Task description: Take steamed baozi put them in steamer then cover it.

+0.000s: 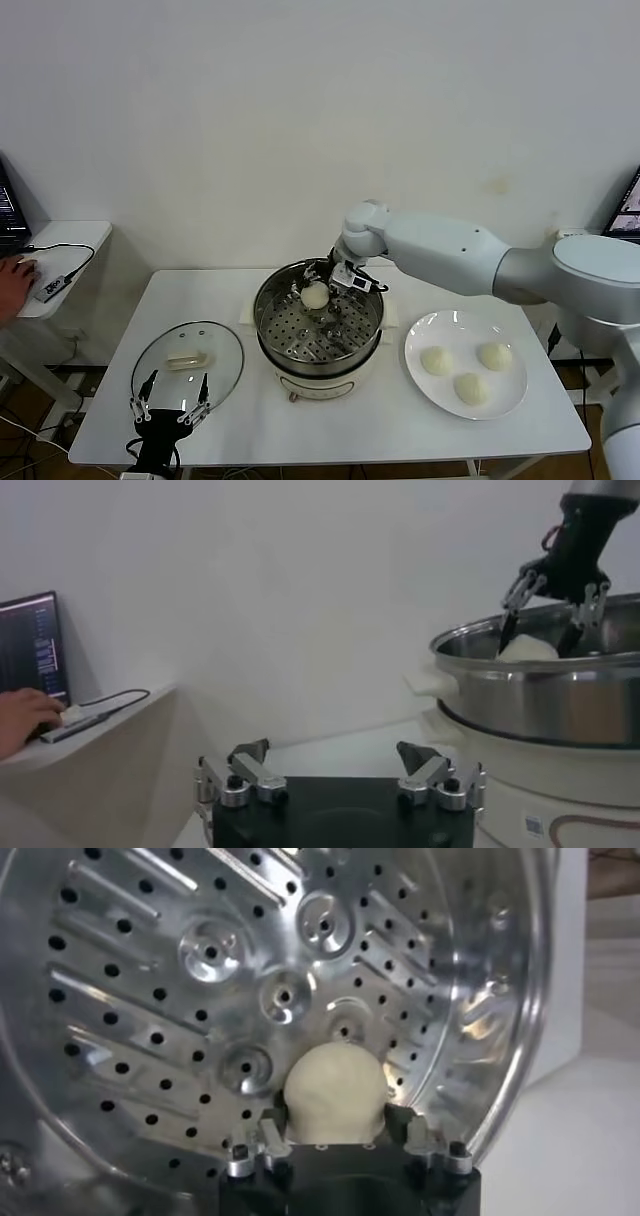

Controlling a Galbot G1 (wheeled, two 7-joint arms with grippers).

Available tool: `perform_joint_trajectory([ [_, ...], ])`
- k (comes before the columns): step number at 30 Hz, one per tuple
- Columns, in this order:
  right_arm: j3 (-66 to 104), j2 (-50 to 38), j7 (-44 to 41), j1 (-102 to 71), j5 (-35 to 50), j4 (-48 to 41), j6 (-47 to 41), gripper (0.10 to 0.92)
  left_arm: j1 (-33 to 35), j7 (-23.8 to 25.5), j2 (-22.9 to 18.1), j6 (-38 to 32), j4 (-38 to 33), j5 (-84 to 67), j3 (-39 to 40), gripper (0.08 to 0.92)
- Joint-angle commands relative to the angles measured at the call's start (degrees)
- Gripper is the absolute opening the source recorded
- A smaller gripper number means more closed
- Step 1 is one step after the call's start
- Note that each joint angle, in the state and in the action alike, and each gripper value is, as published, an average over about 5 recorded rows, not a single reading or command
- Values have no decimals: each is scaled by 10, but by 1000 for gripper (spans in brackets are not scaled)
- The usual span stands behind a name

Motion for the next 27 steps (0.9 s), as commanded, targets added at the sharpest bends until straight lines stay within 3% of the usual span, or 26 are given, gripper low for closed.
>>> perform_joint_trajectory([
  [1, -8, -10, -17, 37, 33, 22, -4, 814, 1, 0, 0, 0, -2, -1, 0, 823],
  [8, -30, -77, -105, 142, 227, 132, -136, 823, 0, 2, 3, 1, -8, -4, 1, 823],
  [14, -3, -149, -136, 176, 312, 195, -256, 823, -2, 4, 7, -1, -12, -8, 3, 823],
  [20, 1, -268, -148, 178, 343, 311, -418, 823, -2, 4, 16, 0, -18, -15, 4, 823],
  [27, 34, -429, -147, 116, 318, 379, -457, 823, -2, 4, 29, 1, -19, -19, 0, 823],
])
